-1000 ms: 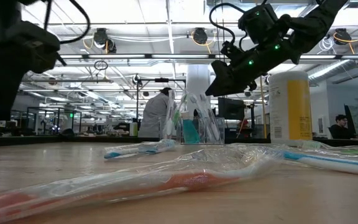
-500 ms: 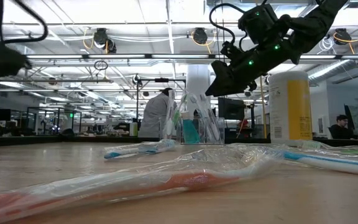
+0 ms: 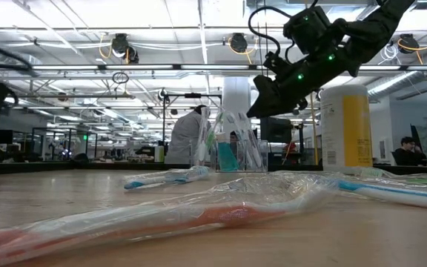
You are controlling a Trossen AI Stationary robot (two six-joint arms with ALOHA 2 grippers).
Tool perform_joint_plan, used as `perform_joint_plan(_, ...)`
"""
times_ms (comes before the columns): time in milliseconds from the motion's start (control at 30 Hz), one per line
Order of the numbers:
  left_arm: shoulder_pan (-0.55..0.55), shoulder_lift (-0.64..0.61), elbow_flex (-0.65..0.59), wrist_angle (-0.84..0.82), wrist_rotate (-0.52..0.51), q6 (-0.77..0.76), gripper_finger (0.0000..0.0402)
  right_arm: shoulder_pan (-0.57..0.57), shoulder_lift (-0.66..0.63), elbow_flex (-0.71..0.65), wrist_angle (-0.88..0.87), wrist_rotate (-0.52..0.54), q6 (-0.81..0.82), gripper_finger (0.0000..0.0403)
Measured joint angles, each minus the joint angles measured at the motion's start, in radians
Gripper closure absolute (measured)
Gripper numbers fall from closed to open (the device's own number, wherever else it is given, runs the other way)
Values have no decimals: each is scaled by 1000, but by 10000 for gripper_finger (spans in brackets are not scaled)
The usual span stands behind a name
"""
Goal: Pick & Place toothbrushing station
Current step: Put the blue toothbrush into the transparent organizer
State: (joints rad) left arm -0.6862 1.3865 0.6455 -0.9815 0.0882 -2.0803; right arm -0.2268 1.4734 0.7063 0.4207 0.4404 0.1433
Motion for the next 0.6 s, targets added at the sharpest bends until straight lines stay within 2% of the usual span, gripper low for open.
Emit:
perform_joint_plan(200, -4, -5, -74, 123, -75, 21, 309, 0, 0, 0, -7, 0, 32, 232)
perform_joint_plan(367, -5, -5, -82, 166, -184, 29, 309, 0, 0, 0, -8, 0, 32, 232)
perform_joint_plan(600, -4, -3, -83, 172, -220, 31, 309, 0, 0, 0, -12, 0, 32, 232)
